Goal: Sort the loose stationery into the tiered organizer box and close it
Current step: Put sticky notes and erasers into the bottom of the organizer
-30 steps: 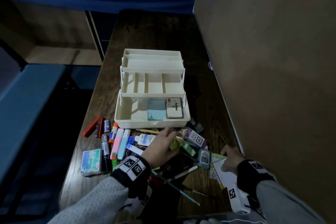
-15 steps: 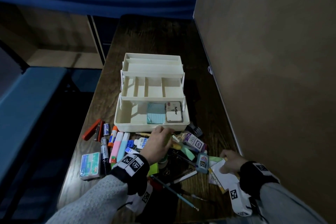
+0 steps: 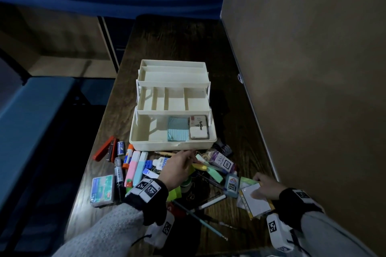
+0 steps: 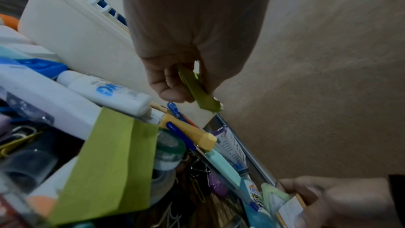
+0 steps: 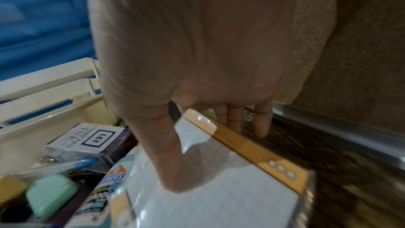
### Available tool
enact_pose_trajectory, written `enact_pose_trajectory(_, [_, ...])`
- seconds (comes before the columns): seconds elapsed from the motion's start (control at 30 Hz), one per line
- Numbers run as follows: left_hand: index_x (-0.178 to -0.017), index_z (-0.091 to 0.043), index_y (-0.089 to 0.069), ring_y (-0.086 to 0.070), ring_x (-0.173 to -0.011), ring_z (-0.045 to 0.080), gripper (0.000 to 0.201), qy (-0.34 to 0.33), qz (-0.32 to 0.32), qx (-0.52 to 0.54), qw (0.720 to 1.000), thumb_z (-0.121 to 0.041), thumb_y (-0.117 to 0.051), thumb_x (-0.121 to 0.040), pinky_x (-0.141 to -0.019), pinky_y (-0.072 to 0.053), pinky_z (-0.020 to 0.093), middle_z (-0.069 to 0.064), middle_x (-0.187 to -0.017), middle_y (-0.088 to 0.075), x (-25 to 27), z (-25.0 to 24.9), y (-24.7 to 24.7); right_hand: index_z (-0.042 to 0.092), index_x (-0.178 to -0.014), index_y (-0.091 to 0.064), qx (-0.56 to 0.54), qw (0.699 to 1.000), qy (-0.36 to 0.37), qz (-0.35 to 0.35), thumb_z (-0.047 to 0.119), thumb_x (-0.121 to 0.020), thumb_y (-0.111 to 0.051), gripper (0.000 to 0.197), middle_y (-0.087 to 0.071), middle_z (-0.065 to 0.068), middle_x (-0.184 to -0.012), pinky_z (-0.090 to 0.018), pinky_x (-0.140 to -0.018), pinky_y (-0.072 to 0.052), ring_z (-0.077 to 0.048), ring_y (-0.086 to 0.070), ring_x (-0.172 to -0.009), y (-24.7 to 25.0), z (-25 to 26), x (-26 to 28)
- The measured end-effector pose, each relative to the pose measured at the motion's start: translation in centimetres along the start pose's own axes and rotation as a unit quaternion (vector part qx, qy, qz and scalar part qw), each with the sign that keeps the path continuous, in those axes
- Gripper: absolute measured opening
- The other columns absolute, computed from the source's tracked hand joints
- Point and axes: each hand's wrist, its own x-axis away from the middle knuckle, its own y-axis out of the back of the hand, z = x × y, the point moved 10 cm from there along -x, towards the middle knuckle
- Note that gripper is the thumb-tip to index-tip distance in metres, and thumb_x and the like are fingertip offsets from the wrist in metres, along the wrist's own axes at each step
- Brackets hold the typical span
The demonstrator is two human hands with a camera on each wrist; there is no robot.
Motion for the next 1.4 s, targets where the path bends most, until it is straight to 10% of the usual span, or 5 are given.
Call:
enact_pose_trajectory(0.63, [-0.112,-0.014,-0.063,-0.047,-0.114,0.023,0.031,0.009,0.119,0.01,0.993,0.0,-0.051,-0.087,-0.082,-0.031,0.017,0.009,-0.122,-0.044,0.2,-0.9,-2.2,0.005,-0.12,-0.041,-0.158,0.987,-0.011,-0.031,0.007,-0.088,-0.062,0.038,-0.053,-0.018,-0.106,-0.03,-0.065,-0.04,-0.024,-0.052,-0.086,0.4,-0.1,1.1])
enact_pose_trajectory(0.8, [-0.108,-0.016,-0.065,-0.05,-0.103,0.024,0.021,0.016,0.101,0.021,0.995,-0.01,-0.054,-0.091,-0.078,-0.031,0.017,0.0,-0.106,-0.04,0.3,-0.6,-2.1,0.011,-0.089,-0.047,-0.179,0.982,-0.01,-0.063,0.007,-0.082,-0.061,0.016,-0.05,-0.013,-0.096,-0.032,-0.071,-0.033,-0.023,-0.048,-0.088,1.0,-0.2,1.6])
enact_pose_trajectory(1.07, [-0.118,-0.014,-0.056,-0.052,-0.112,0.024,0.029,0.01,0.072,0.018,0.997,-0.012,-0.057,-0.09,-0.094,-0.04,0.027,0.008,-0.122,-0.049,0.0,-0.7,-2.2,0.019,-0.091,-0.041,-0.003,0.998,-0.018,-0.058,0.03,-0.076,-0.072,0.036,-0.026,-0.006,-0.112,-0.027,-0.078,-0.038,-0.023,-0.036,-0.106,-3.4,0.2,1.5])
enact_pose_trajectory(1.2, [-0.125,-0.016,-0.049,-0.053,-0.11,0.022,0.04,0.028,0.044,0.036,0.998,-0.009,-0.06,-0.087,-0.091,-0.044,0.031,0.007,-0.122,-0.054,0.3,-0.1,-1.4,0.02,-0.099,-0.041,0.019,0.997,-0.024,-0.071,0.038,-0.069,-0.078,0.051,-0.029,-0.007,-0.114,-0.032,-0.097,-0.042,-0.028,-0.036,-0.118,-3.9,0.6,1.6])
enact_pose_trajectory(1.4, [-0.114,-0.029,-0.052,-0.057,-0.092,0.017,0.036,0.049,0.033,0.021,0.998,-0.013,-0.063,-0.084,-0.069,-0.041,0.024,-0.007,-0.102,-0.06,1.2,2.3,0.3,0.025,-0.077,-0.04,-0.03,0.998,0.007,-0.046,0.025,-0.068,-0.081,0.042,-0.046,-0.01,-0.118,-0.027,-0.078,-0.045,-0.022,-0.052,-0.103,-3.7,1.1,1.2])
